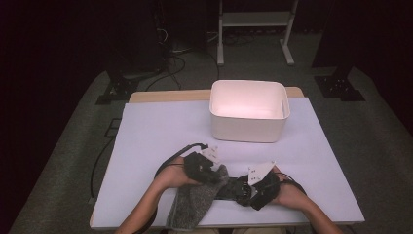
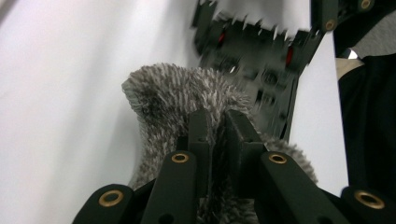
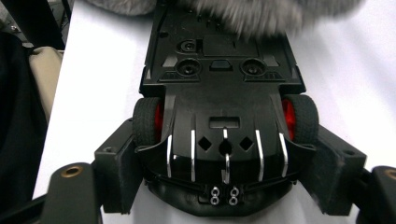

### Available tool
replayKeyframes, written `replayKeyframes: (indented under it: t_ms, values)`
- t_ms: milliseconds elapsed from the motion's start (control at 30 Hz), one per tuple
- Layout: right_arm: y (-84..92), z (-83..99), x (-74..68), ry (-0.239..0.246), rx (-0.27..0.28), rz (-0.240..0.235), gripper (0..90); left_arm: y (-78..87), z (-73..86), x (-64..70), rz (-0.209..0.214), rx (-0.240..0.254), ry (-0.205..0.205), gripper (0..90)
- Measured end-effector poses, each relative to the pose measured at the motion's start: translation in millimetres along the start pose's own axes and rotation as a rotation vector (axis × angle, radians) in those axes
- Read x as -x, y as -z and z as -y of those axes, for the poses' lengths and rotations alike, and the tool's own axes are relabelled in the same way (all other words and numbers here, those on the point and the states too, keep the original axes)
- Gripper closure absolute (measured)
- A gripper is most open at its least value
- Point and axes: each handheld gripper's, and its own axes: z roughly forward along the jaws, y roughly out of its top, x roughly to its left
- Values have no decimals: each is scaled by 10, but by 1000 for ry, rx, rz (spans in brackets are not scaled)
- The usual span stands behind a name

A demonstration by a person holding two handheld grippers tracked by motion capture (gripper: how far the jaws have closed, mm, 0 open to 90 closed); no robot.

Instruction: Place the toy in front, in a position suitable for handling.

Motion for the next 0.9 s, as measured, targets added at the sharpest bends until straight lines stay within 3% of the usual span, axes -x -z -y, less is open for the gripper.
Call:
replayKeyframes:
  t_ms: [167, 367, 500, 567, 667, 767, 900]
  values:
    - [18, 0, 9, -28, -4, 14, 213, -13, -15, 10, -14, -29, 11, 819]
    - [162, 91, 0, -62, 29, 31, 220, -3, 37, 12, 1, -10, 22, 818]
    - [159, 96, -31, -31, 39, 49, 224, -16, -18, 26, 18, -4, 19, 818]
    - [124, 66, -42, -14, 40, 50, 227, -45, -74, 53, 21, 0, 6, 824]
    - [83, 24, -68, 34, 19, 59, 232, -104, -179, 101, 63, 8, -20, 827]
    - [85, 38, -62, 23, 38, 52, 232, -188, -309, 173, 122, 32, -51, 827]
    - [72, 54, -50, 9, 39, 42, 232, -294, -447, 218, 134, 23, -92, 826]
